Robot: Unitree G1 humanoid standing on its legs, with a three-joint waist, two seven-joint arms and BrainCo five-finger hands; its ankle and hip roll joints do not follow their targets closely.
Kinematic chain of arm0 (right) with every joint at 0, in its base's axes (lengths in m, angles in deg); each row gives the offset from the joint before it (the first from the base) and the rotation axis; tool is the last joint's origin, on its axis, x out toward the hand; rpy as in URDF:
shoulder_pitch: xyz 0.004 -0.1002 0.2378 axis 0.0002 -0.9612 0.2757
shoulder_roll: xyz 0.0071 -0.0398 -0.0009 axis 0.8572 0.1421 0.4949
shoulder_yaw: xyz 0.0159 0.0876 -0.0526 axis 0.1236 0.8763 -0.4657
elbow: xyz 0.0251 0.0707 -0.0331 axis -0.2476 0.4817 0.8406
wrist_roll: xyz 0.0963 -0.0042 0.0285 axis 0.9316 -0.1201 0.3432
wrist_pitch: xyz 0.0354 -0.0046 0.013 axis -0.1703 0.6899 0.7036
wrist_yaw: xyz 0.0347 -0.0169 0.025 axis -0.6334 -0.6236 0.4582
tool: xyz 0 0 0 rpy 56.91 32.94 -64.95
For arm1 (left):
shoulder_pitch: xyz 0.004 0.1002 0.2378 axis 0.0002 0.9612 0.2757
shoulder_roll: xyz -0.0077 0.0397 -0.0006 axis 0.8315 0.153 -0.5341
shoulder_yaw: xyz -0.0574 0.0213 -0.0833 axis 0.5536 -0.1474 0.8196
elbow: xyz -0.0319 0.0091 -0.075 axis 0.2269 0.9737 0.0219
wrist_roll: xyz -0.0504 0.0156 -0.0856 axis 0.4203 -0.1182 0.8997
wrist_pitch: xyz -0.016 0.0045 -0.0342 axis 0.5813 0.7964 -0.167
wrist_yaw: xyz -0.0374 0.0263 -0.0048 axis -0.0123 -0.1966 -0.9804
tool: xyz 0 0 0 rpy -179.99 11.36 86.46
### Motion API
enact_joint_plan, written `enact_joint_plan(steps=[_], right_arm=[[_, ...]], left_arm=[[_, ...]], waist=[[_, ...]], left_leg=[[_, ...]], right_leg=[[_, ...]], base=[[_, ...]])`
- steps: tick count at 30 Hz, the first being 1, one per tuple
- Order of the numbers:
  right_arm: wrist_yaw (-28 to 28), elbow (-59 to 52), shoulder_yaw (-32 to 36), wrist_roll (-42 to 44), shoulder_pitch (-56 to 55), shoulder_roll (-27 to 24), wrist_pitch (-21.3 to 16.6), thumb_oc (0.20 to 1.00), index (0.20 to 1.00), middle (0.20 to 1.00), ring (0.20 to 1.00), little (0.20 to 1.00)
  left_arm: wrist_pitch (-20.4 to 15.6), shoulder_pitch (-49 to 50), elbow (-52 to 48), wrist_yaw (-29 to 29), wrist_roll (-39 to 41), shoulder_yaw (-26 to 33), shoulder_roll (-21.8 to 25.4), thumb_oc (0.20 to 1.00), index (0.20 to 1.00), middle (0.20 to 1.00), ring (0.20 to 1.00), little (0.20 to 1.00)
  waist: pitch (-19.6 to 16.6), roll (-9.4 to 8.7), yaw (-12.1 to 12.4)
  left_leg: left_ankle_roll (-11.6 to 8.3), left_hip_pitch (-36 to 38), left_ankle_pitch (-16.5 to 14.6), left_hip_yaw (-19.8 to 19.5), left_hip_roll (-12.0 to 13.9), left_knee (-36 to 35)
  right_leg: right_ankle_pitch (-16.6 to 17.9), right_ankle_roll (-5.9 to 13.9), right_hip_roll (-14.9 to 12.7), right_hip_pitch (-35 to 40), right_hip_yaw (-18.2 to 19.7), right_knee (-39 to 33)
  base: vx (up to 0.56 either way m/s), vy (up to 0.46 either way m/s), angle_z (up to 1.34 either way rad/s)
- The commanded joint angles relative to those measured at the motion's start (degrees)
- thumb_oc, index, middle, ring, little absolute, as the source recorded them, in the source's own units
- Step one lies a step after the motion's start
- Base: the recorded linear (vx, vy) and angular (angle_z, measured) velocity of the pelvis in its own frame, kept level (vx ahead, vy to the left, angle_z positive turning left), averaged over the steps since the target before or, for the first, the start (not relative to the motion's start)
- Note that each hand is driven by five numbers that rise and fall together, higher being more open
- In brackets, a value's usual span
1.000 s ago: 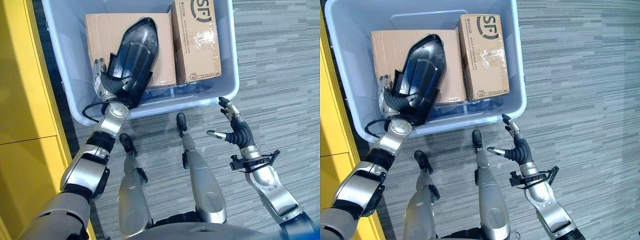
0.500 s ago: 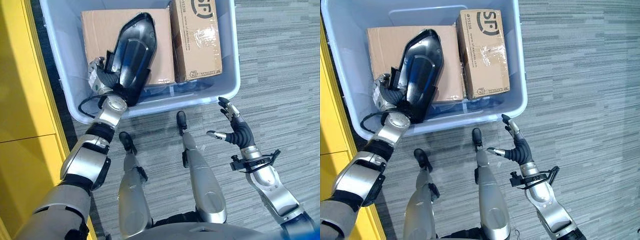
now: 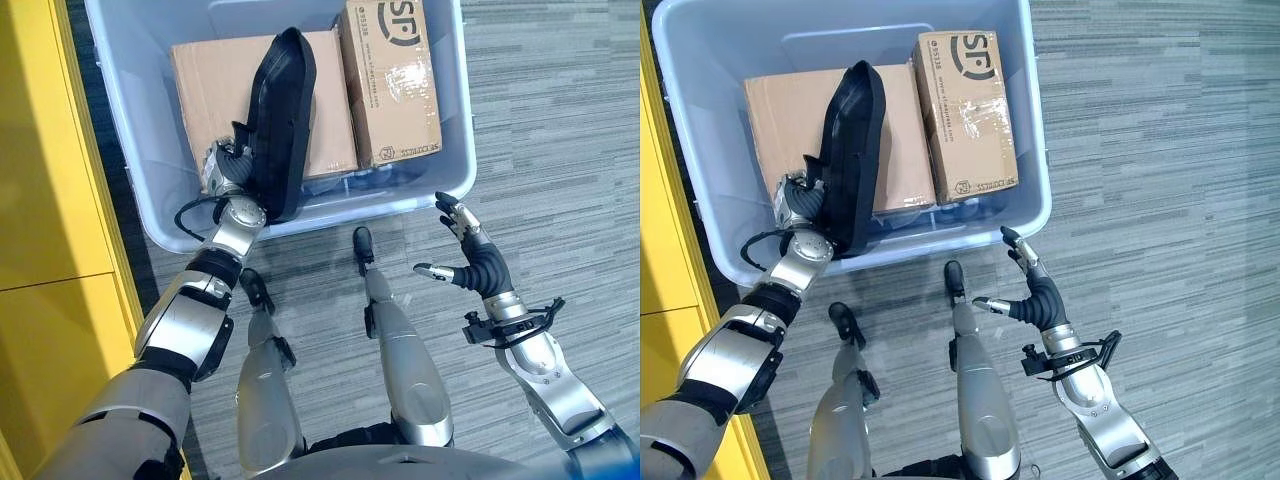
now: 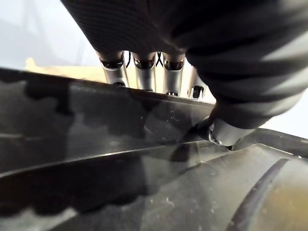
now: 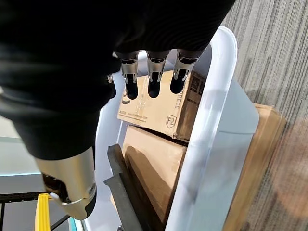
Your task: Move parts from the plastic box to the shelf.
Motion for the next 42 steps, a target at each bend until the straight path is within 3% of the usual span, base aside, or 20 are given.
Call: enact_joint_plan(steps=[1,4,10,16,20,29,31,34,36,39,42], right_arm=[[-0.70,-1.05,2.89,0.84,-2.07,0.38,-1.81,1.000,1.000,1.000,1.000,1.000],[-1.23,-0.07,2.72,0.29,-1.80,1.56,-0.36,1.000,1.000,1.000,1.000,1.000],[-0.74,0.76,2.77,-0.03,-1.83,2.20,0.76,1.000,1.000,1.000,1.000,1.000],[1.18,2.01,4.50,-0.64,-2.25,2.51,1.92,1.000,1.000,1.000,1.000,1.000],[3.25,3.12,7.28,-1.51,-3.47,3.08,2.79,1.000,1.000,1.000,1.000,1.000],[7.56,4.68,10.46,-2.12,-5.82,3.03,4.30,1.000,1.000,1.000,1.000,1.000],[9.23,4.69,11.46,-1.57,-6.88,3.16,4.63,1.000,1.000,1.000,1.000,1.000],[9.64,4.80,11.88,-1.34,-7.50,3.43,4.76,1.000,1.000,1.000,1.000,1.000],[10.48,5.40,12.02,-1.26,-7.90,3.69,5.19,1.000,1.000,1.000,1.000,1.000],[10.70,5.54,12.00,-1.16,-8.12,3.60,5.21,1.000,1.000,1.000,1.000,1.000],[11.00,5.92,11.29,-0.73,-7.25,3.42,5.38,1.000,1.000,1.000,1.000,1.000]], left_arm=[[-3.75,4.98,-0.03,-1.22,8.44,5.68,-1.03,0.200,0.200,0.200,0.200,0.200],[-5.58,9.79,-2.81,-2.79,16.07,9.97,-1.68,0.200,0.200,0.200,0.200,0.200],[-7.56,17.54,-8.98,-3.55,18.05,13.29,-1.48,0.200,0.200,0.200,0.200,0.200],[-10.35,30.32,-24.14,-6.33,15.51,14.57,-0.50,0.200,0.200,0.200,0.200,0.200],[-11.89,41.43,-34.94,-11.74,15.69,17.10,0.32,0.200,0.200,0.200,0.200,0.200],[-12.28,55.91,-47.33,-22.83,18.75,17.58,-0.06,0.200,0.200,0.200,0.200,0.200],[-11.34,60.59,-50.57,-26.76,17.98,17.41,-0.10,0.200,0.200,0.200,0.200,0.200],[-10.89,62.61,-51.68,-27.77,17.49,17.53,-0.20,0.200,0.200,0.200,0.200,0.200],[-10.28,65.43,-53.28,-29.54,17.50,17.61,-1.11,0.200,0.200,0.200,0.200,0.200],[-10.15,66.72,-54.00,-29.56,17.18,18.10,-1.78,0.200,0.200,0.200,0.200,0.200],[-9.71,68.49,-54.03,-29.52,17.67,19.10,-3.39,0.200,0.200,0.200,0.200,0.200]], waist=[[-2.21,-0.07,0.44],[-3.69,0.13,1.11],[-5.80,0.99,2.20],[-8.76,2.23,3.73],[-11.48,3.50,4.80],[-16.25,5.62,6.12],[-18.34,6.39,6.60],[-19.10,6.75,6.70],[-20.11,7.45,7.11],[-20.28,7.54,7.62],[-20.21,7.70,9.29]], left_leg=[[0.76,3.09,-6.01,-1.93,-0.36,2.93],[0.96,4.37,-5.21,-1.59,-0.38,2.99],[0.94,7.38,-5.65,-1.93,-0.49,2.38],[1.19,10.50,-6.04,-2.53,-0.85,1.76],[1.49,12.52,-6.32,-2.66,-1.14,1.37],[1.48,15.58,-5.94,-3.65,-0.71,0.46],[1.33,17.07,-5.58,-4.30,0.24,0.32],[1.25,17.99,-5.40,-4.77,0.85,0.32],[1.16,19.43,-4.70,-5.63,2.30,0.66],[0.99,19.70,-4.00,-6.39,3.30,1.43],[0.50,19.74,-1.40,-8.45,5.60,2.17]], right_leg=[[-9.42,3.78,-2.03,2.80,-2.30,7.09],[-8.69,3.32,-2.21,4.05,-2.42,6.90],[-9.22,3.26,-2.68,7.32,-3.05,6.21],[-9.40,3.23,-3.08,11.05,-3.61,4.67],[-9.31,3.21,-3.16,13.35,-3.56,3.49],[-10.54,2.92,-2.69,17.60,-5.25,3.01],[-12.24,2.51,-1.89,19.54,-6.31,3.91],[-13.77,2.13,-1.29,20.35,-6.93,5.60],[-17.16,0.75,0.50,21.53,-7.70,9.56],[-18.88,-0.19,1.75,22.20,-8.40,11.33],[-21.13,-1.89,4.23,23.25,-10.40,13.47]], base=[[-0.06,-0.010,0.02],[-0.01,-0.001,0.01],[0.04,0.006,0.04],[0.03,0.011,0.06],[0.01,0.009,0.00],[0.01,-0.013,0.10],[-0.01,-0.087,0.15],[-0.01,-0.074,0.12],[-0.07,-0.163,0.21],[-0.07,-0.128,0.16],[-0.11,-0.210,0.14]])
